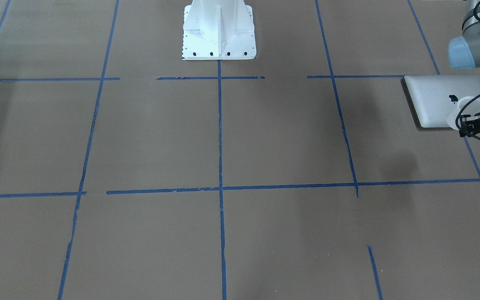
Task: Place cup on laptop
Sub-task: 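Lift the cup with the left gripper and carry it toward the silver laptop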
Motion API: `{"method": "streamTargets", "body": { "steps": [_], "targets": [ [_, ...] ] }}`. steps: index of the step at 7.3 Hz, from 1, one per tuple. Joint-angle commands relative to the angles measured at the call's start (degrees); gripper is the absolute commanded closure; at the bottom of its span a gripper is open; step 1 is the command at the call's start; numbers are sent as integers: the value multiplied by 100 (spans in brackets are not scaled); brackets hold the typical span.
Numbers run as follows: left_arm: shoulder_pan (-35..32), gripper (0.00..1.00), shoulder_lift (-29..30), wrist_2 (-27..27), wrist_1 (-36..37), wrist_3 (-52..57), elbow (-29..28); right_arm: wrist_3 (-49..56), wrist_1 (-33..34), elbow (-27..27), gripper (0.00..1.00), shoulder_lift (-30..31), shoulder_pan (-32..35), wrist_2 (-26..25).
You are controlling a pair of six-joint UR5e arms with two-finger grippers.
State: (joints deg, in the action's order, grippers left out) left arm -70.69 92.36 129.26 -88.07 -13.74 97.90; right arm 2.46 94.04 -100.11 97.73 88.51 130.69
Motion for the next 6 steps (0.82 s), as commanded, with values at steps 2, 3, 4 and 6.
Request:
{"method": "streamTargets", "body": {
  "steps": [2, 3, 4, 6],
  "targets": [
    [-6, 100, -1579, 363, -2130, -661, 2, 0, 0, 0, 0, 0, 0, -8],
    [3, 100, -1598, 346, -2832, -830, -495, 0, 0, 0, 0, 0, 0, 0],
    [46, 100, -1581, 311, -3648, -1189, -1066, 0, 0, 0, 0, 0, 0, 0],
    [64, 100, -1581, 302, -4096, -1272, -1397, 0, 0, 0, 0, 0, 0, 0]
  ]
}}
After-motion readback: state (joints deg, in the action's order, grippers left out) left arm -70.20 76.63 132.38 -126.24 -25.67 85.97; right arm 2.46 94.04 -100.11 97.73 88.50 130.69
